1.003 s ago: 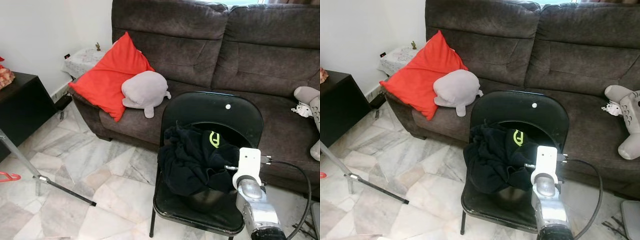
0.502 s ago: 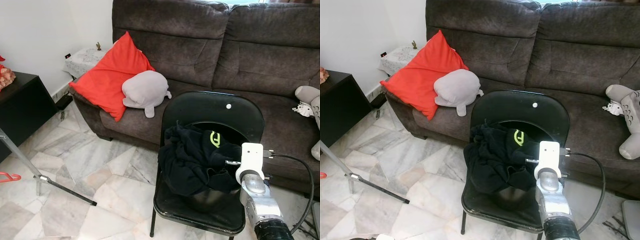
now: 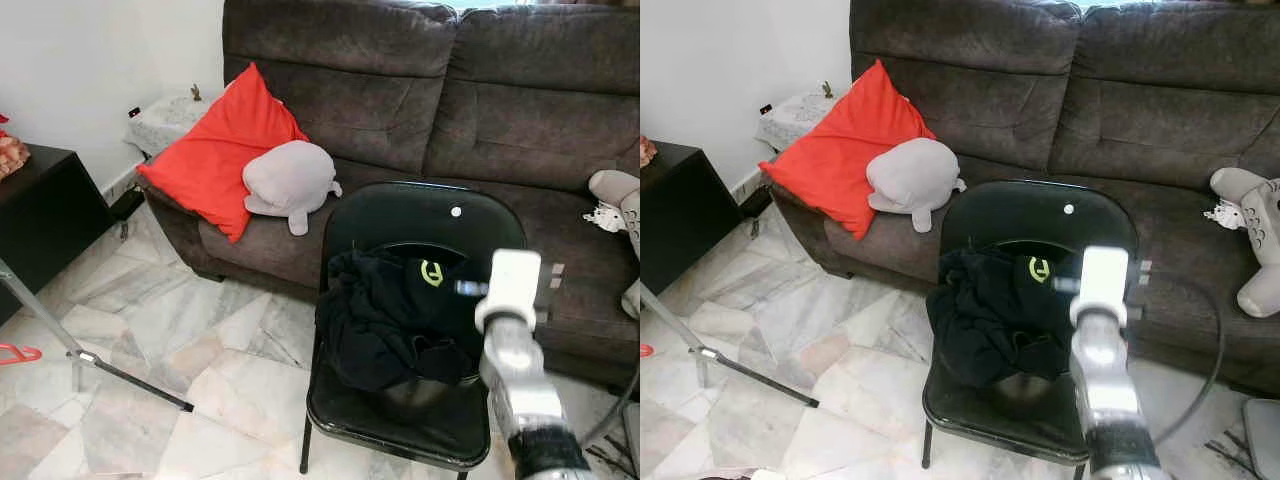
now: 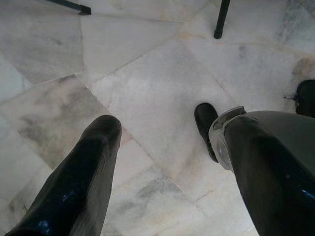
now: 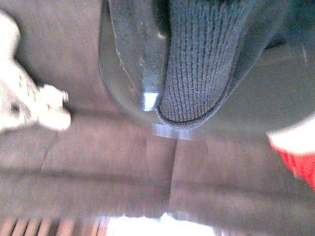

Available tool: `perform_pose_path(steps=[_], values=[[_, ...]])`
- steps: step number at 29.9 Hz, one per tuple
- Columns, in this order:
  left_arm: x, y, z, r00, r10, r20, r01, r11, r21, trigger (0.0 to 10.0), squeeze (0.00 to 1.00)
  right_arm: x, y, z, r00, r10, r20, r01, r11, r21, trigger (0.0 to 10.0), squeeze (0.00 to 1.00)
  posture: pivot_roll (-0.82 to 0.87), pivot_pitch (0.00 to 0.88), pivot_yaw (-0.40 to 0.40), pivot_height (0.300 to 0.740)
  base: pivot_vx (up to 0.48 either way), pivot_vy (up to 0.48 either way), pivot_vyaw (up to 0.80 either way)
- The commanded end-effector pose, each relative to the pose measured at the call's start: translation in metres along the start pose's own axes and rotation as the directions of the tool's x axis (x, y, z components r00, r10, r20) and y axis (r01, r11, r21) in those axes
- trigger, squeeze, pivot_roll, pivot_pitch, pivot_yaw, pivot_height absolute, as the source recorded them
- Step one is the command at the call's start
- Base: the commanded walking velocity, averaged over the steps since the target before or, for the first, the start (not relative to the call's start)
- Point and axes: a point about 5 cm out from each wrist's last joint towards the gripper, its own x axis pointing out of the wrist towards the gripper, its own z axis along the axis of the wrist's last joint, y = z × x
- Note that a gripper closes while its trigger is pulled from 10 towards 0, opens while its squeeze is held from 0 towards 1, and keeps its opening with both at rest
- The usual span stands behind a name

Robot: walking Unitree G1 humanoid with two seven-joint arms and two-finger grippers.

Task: Hang hanger

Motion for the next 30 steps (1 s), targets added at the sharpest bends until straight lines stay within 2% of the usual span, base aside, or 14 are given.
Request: perform_pose_path(steps=[1, 8, 12, 13, 14, 22, 27, 30], values=[[-0.003, 0.001, -0.010, 0.999, 0.009, -0.041, -0.009, 1.000, -0.002, 10.0, 0.00, -0.003, 0.010, 0.008, 0.999, 0.013, 0.035, -0.014, 1.000, 0.025, 0.0, 0.00, -0.02, 0.071, 0.087, 0.740, 0.000, 0.000, 0.00], [-0.004, 0.002, -0.014, 0.999, 0.012, -0.052, -0.013, 1.000, -0.007, 10.0, 0.00, -0.012, 0.027, 0.014, 0.998, 0.052, 0.044, -0.055, 0.997, 0.054, 0.0, 0.00, -0.02, 0.076, 0.086, 0.740, 0.000, 0.000, 0.00], [-0.007, 0.005, -0.019, 0.998, 0.017, -0.064, -0.018, 1.000, -0.009, 10.0, 0.00, -0.015, 0.028, 0.013, 0.998, 0.059, 0.026, -0.060, 0.997, 0.049, 0.0, 0.00, -0.02, 0.079, 0.086, 0.740, 0.000, 0.000, 0.00], [-0.007, 0.006, -0.020, 0.998, 0.018, -0.066, -0.019, 1.000, -0.008, 10.0, 0.00, -0.015, 0.029, 0.012, 0.998, 0.058, 0.019, -0.059, 0.997, 0.049, 9.4, 0.00, -0.02, 0.080, 0.086, 0.740, 0.000, 0.000, 0.00], [-0.008, 0.007, -0.021, 0.997, 0.019, -0.070, -0.020, 1.000, -0.008, 10.0, 0.00, -0.016, 0.029, 0.010, 0.998, 0.057, 0.004, -0.057, 0.997, 0.046, 10.0, 0.00, -0.02, 0.081, 0.086, 0.740, 0.000, 0.000, 0.00], [-0.009, 0.009, -0.024, 0.996, 0.023, -0.084, -0.023, 1.000, -0.008, 10.0, 0.00, -0.019, 0.023, 0.003, 0.998, 0.020, -0.064, -0.015, 0.997, 0.078, 10.0, 0.00, -0.02, 0.086, 0.087, 0.740, 0.000, 0.000, 0.00], [-0.009, 0.009, -0.024, 0.996, 0.024, -0.090, -0.025, 1.000, -0.010, 10.0, 0.00, -0.020, 0.019, 0.011, 1.000, 0.009, -0.011, -0.008, 0.998, 0.055, 10.0, 0.00, -0.01, 0.090, 0.085, 0.740, 0.000, 0.000, 0.00], [-0.008, 0.007, -0.024, 0.995, 0.022, -0.093, -0.024, 1.000, -0.012, 10.0, 0.00, -0.020, 0.020, 0.015, 0.999, 0.025, 0.020, -0.025, 0.999, 0.026, 10.0, 0.00, -0.02, 0.091, 0.082, 0.740, 0.000, 0.000, 0.80]])
